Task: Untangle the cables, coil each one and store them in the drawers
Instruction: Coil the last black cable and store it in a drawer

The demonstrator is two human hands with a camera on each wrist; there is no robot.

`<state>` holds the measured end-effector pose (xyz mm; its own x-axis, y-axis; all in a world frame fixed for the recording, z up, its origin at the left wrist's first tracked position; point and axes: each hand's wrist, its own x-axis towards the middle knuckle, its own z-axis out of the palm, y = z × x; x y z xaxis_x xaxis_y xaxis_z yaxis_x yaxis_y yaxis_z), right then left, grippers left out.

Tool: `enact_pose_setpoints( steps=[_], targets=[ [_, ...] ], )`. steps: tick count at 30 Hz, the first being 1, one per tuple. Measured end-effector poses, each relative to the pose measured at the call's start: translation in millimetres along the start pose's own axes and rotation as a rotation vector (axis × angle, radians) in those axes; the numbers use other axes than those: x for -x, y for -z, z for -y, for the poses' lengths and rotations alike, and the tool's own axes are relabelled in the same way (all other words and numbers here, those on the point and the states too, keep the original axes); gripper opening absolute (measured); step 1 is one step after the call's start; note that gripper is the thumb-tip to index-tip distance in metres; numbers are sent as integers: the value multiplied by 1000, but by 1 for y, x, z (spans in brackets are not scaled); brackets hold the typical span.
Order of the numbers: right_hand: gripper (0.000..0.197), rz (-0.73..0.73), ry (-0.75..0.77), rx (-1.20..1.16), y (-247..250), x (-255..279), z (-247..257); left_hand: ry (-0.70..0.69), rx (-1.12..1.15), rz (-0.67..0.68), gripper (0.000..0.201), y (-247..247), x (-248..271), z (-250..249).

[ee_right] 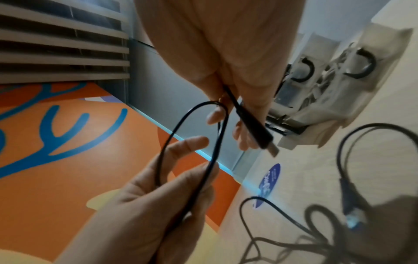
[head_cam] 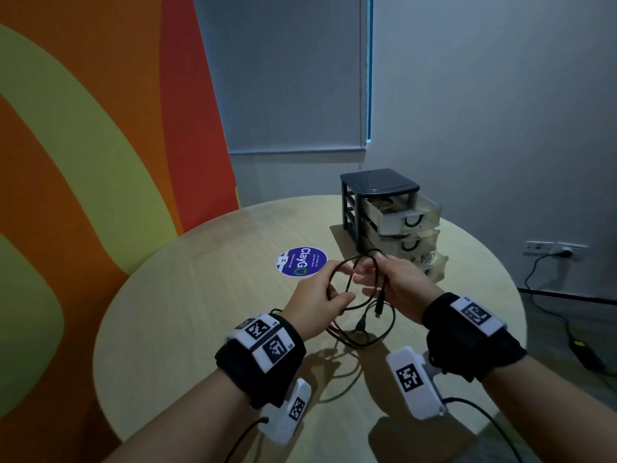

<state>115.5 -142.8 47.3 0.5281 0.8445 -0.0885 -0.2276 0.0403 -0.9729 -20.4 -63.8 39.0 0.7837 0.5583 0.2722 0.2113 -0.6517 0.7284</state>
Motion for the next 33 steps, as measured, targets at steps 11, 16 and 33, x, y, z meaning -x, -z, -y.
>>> enact_pose_setpoints(
  steps=[11, 16, 33],
  targets=[
    [37, 43, -147, 62, 6, 5, -23, 65, -457, -145, 17, -18, -8, 16],
    [33, 53, -106, -107, 3, 0, -17, 24, -627, -42, 20, -21, -12, 18],
    [21, 95, 68, 58, 18, -25, -26, -348, -642, -15, 82, -27, -19, 28]
  ],
)
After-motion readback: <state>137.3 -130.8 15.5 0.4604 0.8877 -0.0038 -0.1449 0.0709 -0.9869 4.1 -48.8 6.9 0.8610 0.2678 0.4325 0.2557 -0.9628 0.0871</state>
